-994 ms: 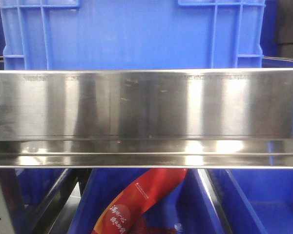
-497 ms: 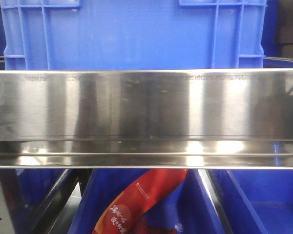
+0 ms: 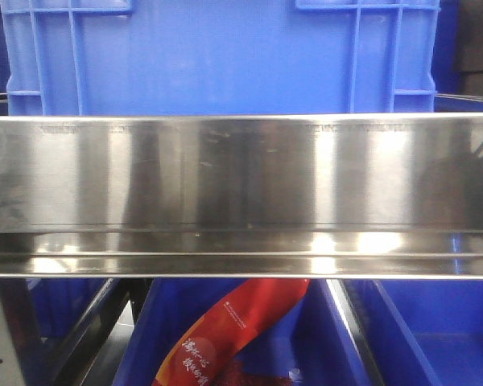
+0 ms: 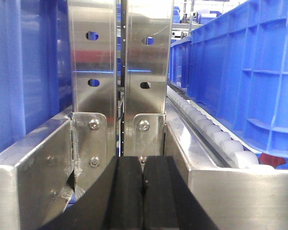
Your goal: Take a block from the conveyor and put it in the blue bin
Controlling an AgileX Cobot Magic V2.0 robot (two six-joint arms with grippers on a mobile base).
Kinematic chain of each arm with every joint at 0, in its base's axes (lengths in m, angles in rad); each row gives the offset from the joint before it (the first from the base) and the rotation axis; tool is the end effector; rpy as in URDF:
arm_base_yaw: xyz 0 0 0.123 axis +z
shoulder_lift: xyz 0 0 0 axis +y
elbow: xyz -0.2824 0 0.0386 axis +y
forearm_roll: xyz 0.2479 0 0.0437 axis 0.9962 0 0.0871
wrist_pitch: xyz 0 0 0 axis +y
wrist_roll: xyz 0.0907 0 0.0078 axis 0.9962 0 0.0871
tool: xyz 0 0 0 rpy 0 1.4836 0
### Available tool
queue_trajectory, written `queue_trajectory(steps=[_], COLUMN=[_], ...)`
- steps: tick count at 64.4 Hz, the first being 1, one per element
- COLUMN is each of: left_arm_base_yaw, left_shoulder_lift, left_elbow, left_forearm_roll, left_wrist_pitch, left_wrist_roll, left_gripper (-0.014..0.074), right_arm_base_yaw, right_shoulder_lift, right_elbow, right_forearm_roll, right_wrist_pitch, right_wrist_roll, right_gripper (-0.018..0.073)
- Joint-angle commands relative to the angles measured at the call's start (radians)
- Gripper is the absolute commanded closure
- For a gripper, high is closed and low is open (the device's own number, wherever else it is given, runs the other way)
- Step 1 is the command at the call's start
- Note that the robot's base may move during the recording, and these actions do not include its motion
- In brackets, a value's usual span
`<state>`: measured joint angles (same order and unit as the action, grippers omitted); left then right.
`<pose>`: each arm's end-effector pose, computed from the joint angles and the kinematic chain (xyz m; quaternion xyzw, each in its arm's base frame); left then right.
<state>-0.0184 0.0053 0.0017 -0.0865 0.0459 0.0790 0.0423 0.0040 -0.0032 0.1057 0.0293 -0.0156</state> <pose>0.0570 -0.0014 0.2081 0.0052 0.6948 -0.0107 0.7191 0.0565 0.0027 0.2113 0.0153 0.6864 0.0491 0.7254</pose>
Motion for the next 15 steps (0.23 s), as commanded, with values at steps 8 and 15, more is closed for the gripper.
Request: queue_trajectory(steps=[8, 15], left_arm_base_yaw=[0.002, 0.002], left_shoulder_lift=[-0.005, -0.005], left_elbow=[-0.002, -0.002], left_forearm_roll=[0.001, 0.001], left_wrist_pitch=[-0.019, -0.019], left_wrist_roll=[-0.005, -0.005], left_gripper=[0.0707, 0.0707], right_arm_base_yaw=[-0.004, -0.004], right_shoulder_lift=[-0.004, -0.004], right_elbow=[0.003, 0.003], right_forearm_roll=[-0.006, -0.006], right_wrist_pitch=[-0.029, -0.029], right_wrist_roll=[-0.005, -0.005], right_gripper=[0.0721, 0.0721])
